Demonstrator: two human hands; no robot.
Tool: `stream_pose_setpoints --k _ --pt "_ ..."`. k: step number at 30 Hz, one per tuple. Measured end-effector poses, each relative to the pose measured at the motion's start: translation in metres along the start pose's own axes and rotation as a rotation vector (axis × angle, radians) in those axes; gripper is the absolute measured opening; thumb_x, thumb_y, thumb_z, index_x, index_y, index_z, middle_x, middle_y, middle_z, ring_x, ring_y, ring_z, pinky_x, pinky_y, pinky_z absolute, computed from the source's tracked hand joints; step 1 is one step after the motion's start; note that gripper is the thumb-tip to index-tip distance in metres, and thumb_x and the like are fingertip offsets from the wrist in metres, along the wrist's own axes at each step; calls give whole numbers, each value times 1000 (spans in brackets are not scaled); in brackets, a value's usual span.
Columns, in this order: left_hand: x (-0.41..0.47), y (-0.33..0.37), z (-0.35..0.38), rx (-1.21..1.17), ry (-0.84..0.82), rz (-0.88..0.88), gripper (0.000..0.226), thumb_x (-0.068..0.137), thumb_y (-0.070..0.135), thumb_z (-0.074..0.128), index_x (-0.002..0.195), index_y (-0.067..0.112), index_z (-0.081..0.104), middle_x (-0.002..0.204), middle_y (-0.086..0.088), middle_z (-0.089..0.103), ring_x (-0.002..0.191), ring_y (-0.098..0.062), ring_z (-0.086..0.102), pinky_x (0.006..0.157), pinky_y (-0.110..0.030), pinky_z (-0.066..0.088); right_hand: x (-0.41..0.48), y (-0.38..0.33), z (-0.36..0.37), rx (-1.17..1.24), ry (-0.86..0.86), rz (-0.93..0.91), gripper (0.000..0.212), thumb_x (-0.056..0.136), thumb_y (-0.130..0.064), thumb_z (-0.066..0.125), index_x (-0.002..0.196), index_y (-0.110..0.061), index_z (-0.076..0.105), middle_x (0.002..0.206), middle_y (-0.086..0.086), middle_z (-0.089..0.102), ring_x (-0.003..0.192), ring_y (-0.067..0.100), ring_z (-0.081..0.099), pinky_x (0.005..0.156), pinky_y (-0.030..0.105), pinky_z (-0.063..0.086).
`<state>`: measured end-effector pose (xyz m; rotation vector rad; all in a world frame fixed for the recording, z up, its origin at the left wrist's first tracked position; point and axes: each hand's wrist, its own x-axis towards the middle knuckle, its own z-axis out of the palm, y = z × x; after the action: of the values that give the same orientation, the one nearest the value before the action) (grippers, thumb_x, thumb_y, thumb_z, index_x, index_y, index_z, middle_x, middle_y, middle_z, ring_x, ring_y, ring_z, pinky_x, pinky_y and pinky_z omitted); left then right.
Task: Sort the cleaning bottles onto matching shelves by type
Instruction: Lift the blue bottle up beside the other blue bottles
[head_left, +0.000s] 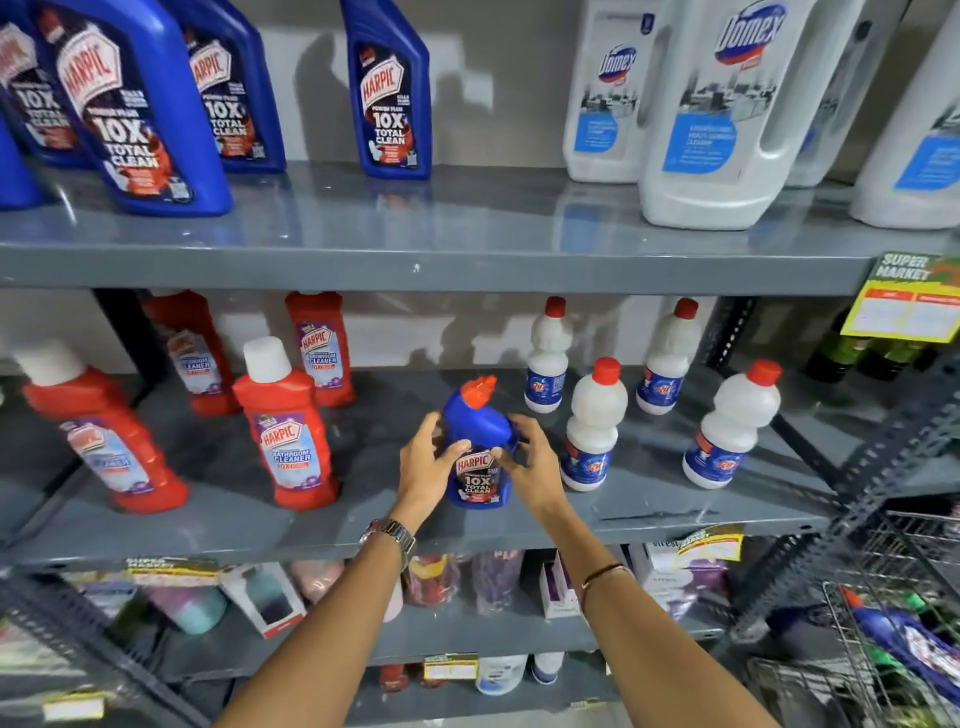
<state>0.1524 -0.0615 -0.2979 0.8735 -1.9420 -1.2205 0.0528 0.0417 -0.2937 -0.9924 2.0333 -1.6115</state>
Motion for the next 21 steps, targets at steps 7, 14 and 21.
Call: stream_pose_setpoints --k 7,14,21 --pt "-23 4 -29 -65 -31 141 29 79 14 71 100 28 59 92 10 68 85 0 64 73 -5 46 -37 -13 1 62 51 -101 42 86 -9 63 125 -15 48 125 2 56 112 18 57 101 44 47" --pt "-54 70 -92 -116 -2 342 47 75 34 72 119 37 54 111 10 68 100 -5 64 87 -26 51 -81 -86 8 282 171 -275 42 82 -22 69 122 -25 55 120 1 62 110 16 61 95 44 51" --pt "-52 202 -174 -170 39 566 37 68 50 73 102 50 58 87 31 67 83 4 66 64 -15 53 -75 -227 -20 311 170 -573 42 75 -25 70 116 -23 62 112 0 69 96 14 65 81 31 57"
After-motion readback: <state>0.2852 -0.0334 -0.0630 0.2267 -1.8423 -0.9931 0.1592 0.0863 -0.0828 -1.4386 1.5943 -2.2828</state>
